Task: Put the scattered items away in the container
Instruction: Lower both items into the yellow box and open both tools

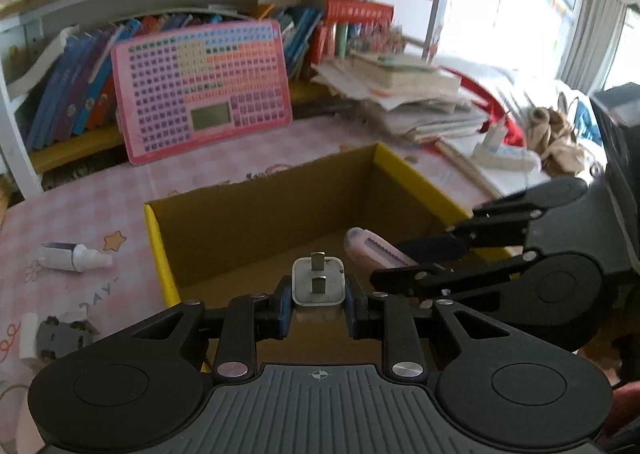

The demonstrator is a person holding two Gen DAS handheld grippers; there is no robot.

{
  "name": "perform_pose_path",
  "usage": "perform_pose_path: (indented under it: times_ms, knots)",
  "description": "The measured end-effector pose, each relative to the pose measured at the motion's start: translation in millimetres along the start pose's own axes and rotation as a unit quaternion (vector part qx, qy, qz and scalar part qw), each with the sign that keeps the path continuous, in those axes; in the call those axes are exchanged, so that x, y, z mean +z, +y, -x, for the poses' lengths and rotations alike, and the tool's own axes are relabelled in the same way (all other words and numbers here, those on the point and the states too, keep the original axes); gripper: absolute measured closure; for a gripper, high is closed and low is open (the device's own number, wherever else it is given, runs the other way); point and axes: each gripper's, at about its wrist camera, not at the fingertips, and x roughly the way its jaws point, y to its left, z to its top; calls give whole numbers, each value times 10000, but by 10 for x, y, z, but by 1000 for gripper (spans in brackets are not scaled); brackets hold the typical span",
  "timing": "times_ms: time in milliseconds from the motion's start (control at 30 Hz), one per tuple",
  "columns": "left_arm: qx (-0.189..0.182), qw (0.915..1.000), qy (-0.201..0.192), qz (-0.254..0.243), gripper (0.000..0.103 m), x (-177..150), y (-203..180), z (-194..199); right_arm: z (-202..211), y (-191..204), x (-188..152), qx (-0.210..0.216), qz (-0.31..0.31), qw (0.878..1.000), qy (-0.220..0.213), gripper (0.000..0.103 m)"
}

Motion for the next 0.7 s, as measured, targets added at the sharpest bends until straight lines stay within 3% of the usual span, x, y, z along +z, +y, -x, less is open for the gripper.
perform_pose_path:
  times_ms: [333, 500, 700]
  knots:
    - [271, 9979, 526, -247, 79, 201, 113, -455, -533, -115, 281, 145, 632, 9955, 694, 80]
    - [359, 9957, 828, -211, 79, 188, 146, -602, -696, -165, 321, 231, 731, 9923, 975, 80]
    - [410, 9950, 910, -70, 79, 154, 168, -653, -788, -200, 319, 365, 686, 9906, 1122, 80]
